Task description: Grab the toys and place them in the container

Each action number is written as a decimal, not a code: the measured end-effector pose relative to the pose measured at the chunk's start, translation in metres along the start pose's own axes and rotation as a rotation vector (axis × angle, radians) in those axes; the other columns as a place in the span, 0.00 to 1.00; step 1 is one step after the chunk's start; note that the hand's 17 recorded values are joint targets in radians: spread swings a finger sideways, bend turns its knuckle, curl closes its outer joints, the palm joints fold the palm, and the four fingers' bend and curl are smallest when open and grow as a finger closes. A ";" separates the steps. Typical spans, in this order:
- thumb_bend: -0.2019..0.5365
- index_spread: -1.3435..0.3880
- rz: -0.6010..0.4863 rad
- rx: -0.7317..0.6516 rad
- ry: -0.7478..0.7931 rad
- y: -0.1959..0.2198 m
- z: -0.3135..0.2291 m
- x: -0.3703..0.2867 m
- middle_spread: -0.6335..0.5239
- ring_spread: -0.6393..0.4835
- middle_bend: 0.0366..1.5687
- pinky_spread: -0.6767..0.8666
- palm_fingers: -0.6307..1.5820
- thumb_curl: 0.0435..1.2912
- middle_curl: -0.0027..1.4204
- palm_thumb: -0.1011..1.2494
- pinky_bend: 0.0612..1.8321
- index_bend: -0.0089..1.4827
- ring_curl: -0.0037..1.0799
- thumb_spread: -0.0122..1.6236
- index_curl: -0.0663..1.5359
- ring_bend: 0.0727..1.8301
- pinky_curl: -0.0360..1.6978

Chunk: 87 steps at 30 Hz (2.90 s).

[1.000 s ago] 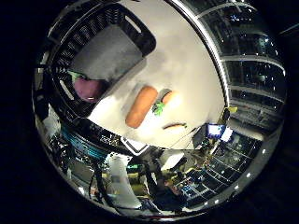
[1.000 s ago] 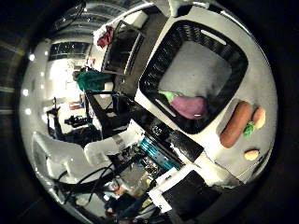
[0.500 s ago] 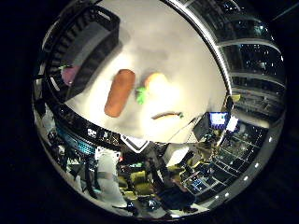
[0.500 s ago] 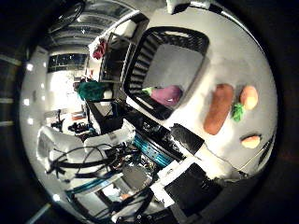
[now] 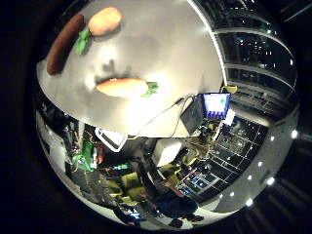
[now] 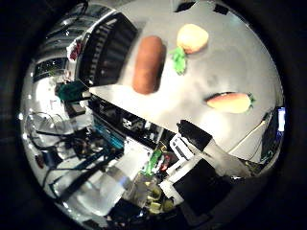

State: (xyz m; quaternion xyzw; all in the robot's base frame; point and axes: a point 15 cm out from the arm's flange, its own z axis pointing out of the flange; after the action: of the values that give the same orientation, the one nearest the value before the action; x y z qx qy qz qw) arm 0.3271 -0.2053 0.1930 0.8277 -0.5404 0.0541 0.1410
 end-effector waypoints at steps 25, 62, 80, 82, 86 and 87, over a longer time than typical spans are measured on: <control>0.24 0.51 0.005 -0.087 -0.020 0.018 0.103 0.044 0.50 0.63 0.11 0.68 0.36 0.27 0.24 0.70 0.16 0.11 0.24 0.58 0.20 0.12 0.20; 0.24 0.50 0.061 -0.110 -0.042 -0.026 0.148 0.085 0.49 0.60 0.10 0.68 0.40 0.28 0.22 0.73 0.13 0.12 0.23 0.56 0.24 0.08 0.19; 0.25 0.49 0.076 -0.129 -0.044 -0.019 0.161 0.091 0.43 0.56 0.11 0.66 0.48 0.29 0.22 0.78 0.07 0.28 0.18 0.54 0.31 0.06 0.17; 0.25 0.48 0.076 -0.132 -0.041 -0.017 0.161 0.092 0.41 0.55 0.11 0.66 0.50 0.29 0.23 0.80 0.06 0.33 0.17 0.54 0.32 0.05 0.16; 0.26 0.47 0.081 -0.134 -0.040 -0.013 0.161 0.094 0.34 0.49 0.16 0.64 0.57 0.29 0.25 0.83 0.04 0.54 0.13 0.53 0.39 0.04 0.13; 0.26 0.47 0.083 -0.131 -0.036 -0.013 0.159 0.096 0.32 0.48 0.16 0.63 0.57 0.30 0.25 0.84 0.04 0.57 0.13 0.53 0.40 0.04 0.13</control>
State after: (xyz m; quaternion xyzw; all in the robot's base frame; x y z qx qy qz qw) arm 0.3684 -0.3307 0.0621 0.7944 -0.5791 0.0093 0.1828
